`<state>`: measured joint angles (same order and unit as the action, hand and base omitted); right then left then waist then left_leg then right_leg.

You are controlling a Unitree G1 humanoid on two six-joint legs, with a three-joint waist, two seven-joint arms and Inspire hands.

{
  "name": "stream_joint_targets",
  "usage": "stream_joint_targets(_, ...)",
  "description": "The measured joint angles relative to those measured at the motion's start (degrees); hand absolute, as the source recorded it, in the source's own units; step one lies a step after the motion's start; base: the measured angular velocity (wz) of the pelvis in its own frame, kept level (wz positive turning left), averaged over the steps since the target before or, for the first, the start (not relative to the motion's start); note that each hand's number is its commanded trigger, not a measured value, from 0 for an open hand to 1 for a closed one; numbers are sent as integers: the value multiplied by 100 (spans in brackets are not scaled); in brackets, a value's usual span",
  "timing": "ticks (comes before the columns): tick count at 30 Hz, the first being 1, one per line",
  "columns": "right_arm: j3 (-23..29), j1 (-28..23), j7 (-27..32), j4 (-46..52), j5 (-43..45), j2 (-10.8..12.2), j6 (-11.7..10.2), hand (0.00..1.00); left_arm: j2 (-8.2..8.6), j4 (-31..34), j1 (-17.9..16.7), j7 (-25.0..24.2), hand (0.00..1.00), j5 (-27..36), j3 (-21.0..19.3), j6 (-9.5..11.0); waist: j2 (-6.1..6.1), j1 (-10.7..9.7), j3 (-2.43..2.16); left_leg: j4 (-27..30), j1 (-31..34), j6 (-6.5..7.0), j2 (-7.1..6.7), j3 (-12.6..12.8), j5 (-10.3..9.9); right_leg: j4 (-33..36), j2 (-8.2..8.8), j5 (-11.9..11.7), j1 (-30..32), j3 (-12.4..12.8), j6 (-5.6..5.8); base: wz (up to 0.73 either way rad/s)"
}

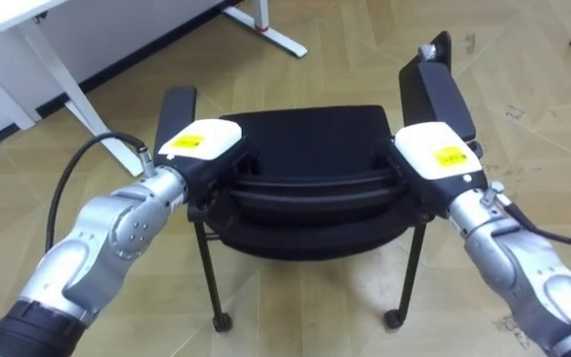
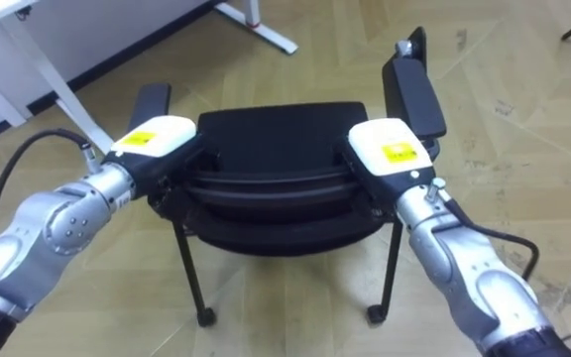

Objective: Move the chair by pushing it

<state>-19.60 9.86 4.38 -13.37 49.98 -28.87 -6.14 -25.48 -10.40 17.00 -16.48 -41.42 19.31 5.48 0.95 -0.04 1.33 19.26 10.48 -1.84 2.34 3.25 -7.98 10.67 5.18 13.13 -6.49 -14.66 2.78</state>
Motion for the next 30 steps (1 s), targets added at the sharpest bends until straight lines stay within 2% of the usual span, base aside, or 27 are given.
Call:
stream_joint_targets(10,0,-16,-17,-11,27,26,-5,100,1,15,0,-56,100,-64,3,-17,-28,-6,-17,21,-18,1,0,-1,1,7,6,0,-40,-10,0,0)
stream_joint_targets(15,22,-133,-19,1,-1,30,-36,100,-6,23,0,-162,100,-77,2,40,-136,24,-48,58,-28,1,12,1,1,39,8,1,-47,-63,1,2)
stream_joint_targets(18,20,-169,-25,-48,-21,40,-65,100,-11,11,0,-166,100,-95,8,82,-207,19,-27,198,-17,10,42,-3,-10,116,-8,5,-87,-122,3,7)
stream_joint_targets(20,21,-182,-11,-154,-59,70,-125,100,-7,-30,0,-163,100,-125,50,82,-206,8,-25,372,0,7,102,-2,-66,244,-41,30,-102,-138,9,3)
stream_joint_targets(22,38,-212,-7,-171,-80,72,-159,100,-6,-54,0,-134,100,-129,65,89,-232,-26,-20,668,110,0,116,-9,-144,352,-44,164,-137,-169,6,19)
stream_joint_targets(24,69,-209,-19,-184,-83,101,-201,100,-14,-59,0,-112,100,-129,63,81,-250,-79,-11,1261,334,18,224,196,-297,754,-28,528,-72,-205,-56,23)
stream_joint_targets(25,82,-210,-19,-200,-93,132,-201,100,-18,-75,0,-99,100,-126,62,84,-261,-109,-9,1409,396,18,244,237,-300,854,-15,610,-62,-245,-65,21)
stream_joint_targets(26,87,-205,-21,-241,-92,158,-211,100,-4,-131,0,-49,100,-125,65,88,-284,-113,-4,1761,512,19,347,435,-300,1058,3,795,-35,-264,-89,19)
stream_joint_targets(27,86,-189,-31,-315,-94,162,-273,100,2,-176,0,-38,100,-123,87,86,-300,-123,-6,2162,634,21,421,491,-299,1250,14,1014,-45,-274,-123,14)
stream_joint_targets(28,87,-192,-33,-324,-99,162,-283,100,3,-193,0,-41,100,-106,97,84,-301,-126,-6,2360,701,21,457,497,-298,1357,15,1143,-54,-277,-149,12)
stream_joint_targets(29,87,-193,-37,-366,-103,163,-305,100,6,-213,-10,-54,100,-87,132,73,-284,-121,1,2677,767,23,549,509,-297,1617,2,1298,-62,-269,-195,9)
stream_joint_targets(30,86,-191,-51,-395,-152,161,-329,100,6,-213,-30,-60,100,-75,135,71,-272,-113,3,2799,789,23,604,507,-297,1718,8,1351,-71,-276,-217,5)
